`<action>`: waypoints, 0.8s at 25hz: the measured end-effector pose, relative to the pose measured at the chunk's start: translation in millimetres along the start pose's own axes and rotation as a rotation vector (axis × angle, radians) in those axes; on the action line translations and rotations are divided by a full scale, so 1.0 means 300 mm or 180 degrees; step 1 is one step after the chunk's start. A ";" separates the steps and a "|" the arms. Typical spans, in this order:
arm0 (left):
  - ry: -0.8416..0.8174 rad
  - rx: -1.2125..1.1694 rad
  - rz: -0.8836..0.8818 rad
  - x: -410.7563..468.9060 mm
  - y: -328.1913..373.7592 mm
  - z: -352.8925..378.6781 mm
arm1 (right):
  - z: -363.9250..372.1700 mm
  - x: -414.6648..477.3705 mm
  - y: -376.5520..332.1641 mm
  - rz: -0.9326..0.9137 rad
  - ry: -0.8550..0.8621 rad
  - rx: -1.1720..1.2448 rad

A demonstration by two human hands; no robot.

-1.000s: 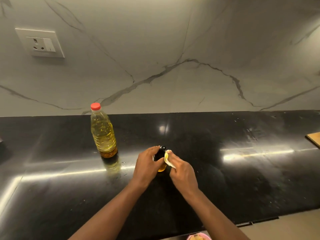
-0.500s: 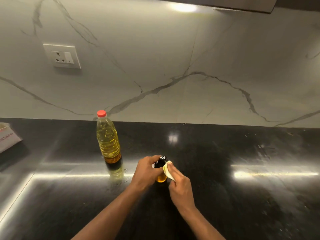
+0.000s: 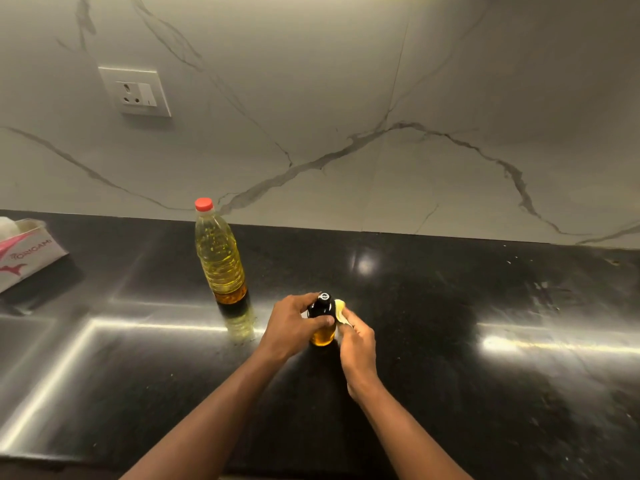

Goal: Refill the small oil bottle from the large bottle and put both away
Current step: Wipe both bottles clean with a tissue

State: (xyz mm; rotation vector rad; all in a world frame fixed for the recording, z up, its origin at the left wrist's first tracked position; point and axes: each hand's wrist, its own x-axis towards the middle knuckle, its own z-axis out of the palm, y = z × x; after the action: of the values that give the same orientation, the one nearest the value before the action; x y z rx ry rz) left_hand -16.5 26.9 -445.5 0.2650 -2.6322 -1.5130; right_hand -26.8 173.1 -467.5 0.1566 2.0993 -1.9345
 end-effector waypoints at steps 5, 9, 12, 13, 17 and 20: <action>0.0004 0.0014 0.0055 0.001 -0.005 0.002 | -0.014 0.034 -0.014 0.0032 0.0012 -0.0217; -0.0016 -0.0049 0.0053 0.004 -0.024 0.003 | 0.005 0.045 0.006 0.0306 0.0153 -0.0179; -0.0047 -0.0061 0.0100 0.010 -0.030 0.004 | -0.024 0.075 -0.025 0.0268 0.0087 -0.0016; -0.0044 -0.0049 0.0085 0.012 -0.031 0.003 | -0.028 0.080 -0.047 0.0174 0.0032 0.0049; -0.0099 -0.0006 0.0010 0.021 -0.023 -0.007 | -0.021 0.064 -0.042 0.0319 -0.0029 -0.0515; -0.0228 -0.0005 0.0041 0.036 -0.030 -0.025 | -0.029 0.056 -0.052 0.0306 -0.0018 -0.0295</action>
State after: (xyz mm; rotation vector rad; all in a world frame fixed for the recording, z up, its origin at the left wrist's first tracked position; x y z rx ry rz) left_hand -25.0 13.8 -449.5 0.1970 -2.6815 -1.5492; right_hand -48.1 178.4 -456.6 0.2280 2.1320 -1.7774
